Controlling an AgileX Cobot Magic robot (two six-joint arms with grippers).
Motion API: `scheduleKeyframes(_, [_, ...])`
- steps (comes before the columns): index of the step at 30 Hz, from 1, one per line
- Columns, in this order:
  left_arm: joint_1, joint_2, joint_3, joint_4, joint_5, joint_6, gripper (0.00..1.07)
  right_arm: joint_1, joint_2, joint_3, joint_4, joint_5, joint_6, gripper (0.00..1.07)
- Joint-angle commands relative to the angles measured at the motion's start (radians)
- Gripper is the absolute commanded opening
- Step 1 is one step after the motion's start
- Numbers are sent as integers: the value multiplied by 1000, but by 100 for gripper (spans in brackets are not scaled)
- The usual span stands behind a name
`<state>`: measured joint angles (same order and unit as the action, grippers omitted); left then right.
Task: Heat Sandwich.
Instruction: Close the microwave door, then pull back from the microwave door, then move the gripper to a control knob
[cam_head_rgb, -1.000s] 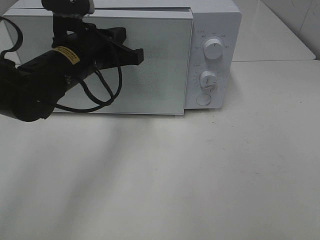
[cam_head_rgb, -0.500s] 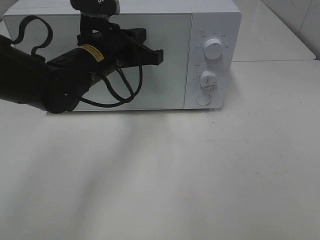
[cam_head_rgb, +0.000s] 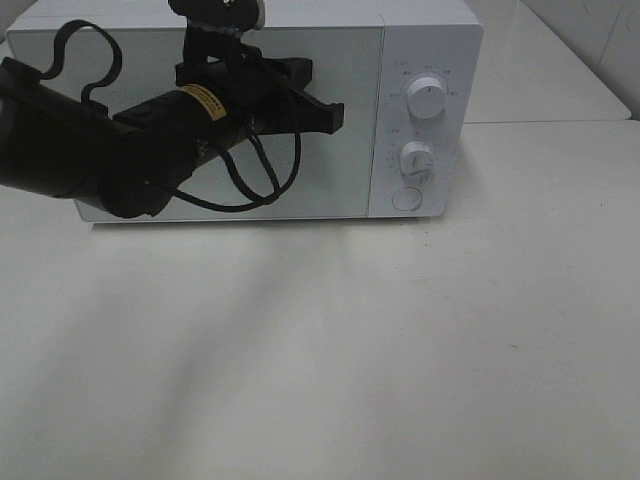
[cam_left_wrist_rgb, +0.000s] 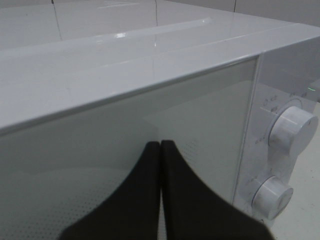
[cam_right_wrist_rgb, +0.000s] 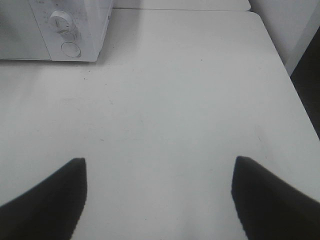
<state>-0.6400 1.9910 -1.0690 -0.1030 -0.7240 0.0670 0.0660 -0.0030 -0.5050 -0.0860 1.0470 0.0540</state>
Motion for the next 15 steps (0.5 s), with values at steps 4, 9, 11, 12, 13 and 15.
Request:
scheduleKeyframes(4, [37,4,-29,-126,0,-4,0,-7,-27,0,-4,-10,-1,76])
scheduleKeyframes(9, [29,-26,-21,-126,59,-2,0,-7,-27,0,-4,-10,-1,76])
scheduleKeyframes(11, [20,-53,18,-126,57,0,0,-7,-27,0,-4,-10,-1,76])
scheduleKeyframes(12, [20,-53,18,-126,57,0,0,-7,-27,0,-4,-10,-1,76])
scheduleKeyframes(13, [17,-60,32,-126,53,0,0,-7,-27,0,-4,-10,-1,76])
scheduleKeyframes(15, [15,-82,72,-126,52,1,0,-7,-27,0,-4,-10,-1,76])
